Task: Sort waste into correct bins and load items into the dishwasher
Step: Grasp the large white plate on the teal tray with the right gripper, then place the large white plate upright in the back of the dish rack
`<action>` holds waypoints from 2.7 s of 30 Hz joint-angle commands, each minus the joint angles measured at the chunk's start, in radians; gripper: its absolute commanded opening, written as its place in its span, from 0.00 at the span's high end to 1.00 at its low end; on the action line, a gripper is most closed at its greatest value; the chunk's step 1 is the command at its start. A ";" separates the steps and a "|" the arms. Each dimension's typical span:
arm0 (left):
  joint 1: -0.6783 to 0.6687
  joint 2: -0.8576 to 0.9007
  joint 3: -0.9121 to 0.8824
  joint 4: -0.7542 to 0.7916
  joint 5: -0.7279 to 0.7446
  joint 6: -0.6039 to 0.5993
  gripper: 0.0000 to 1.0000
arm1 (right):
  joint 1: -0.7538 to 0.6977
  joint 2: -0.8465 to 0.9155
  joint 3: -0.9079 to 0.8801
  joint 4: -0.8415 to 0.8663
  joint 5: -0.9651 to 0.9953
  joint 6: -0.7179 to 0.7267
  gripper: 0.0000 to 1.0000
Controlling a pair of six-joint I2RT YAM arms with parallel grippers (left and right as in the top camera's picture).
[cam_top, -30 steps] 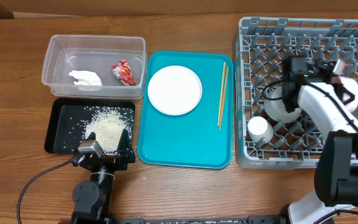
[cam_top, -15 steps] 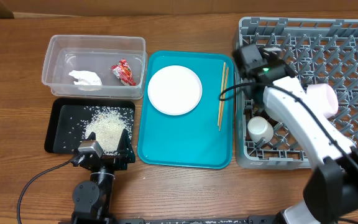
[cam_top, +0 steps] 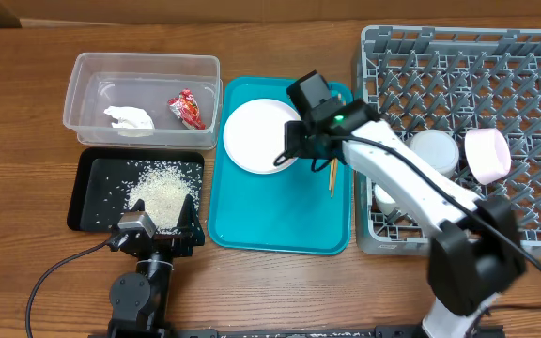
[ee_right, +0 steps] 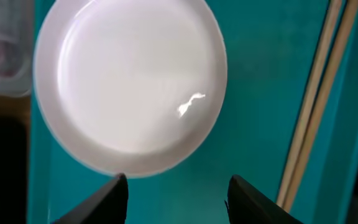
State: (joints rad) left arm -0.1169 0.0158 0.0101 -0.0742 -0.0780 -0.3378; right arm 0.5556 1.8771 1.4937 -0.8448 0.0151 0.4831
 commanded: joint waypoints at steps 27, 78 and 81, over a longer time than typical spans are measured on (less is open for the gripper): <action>0.006 -0.011 -0.005 0.004 0.008 -0.006 0.00 | -0.024 -0.042 0.001 -0.023 0.131 0.085 0.96; 0.006 -0.011 -0.005 0.004 0.008 -0.006 0.00 | -0.311 -0.059 0.000 0.201 1.126 -0.380 0.54; 0.006 -0.011 -0.005 0.004 0.009 -0.006 0.00 | -0.246 -0.075 0.000 0.167 1.124 -0.379 0.44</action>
State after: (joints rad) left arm -0.1169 0.0158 0.0097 -0.0738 -0.0776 -0.3382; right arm 0.2504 1.8313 1.4883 -0.6678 1.1141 0.1078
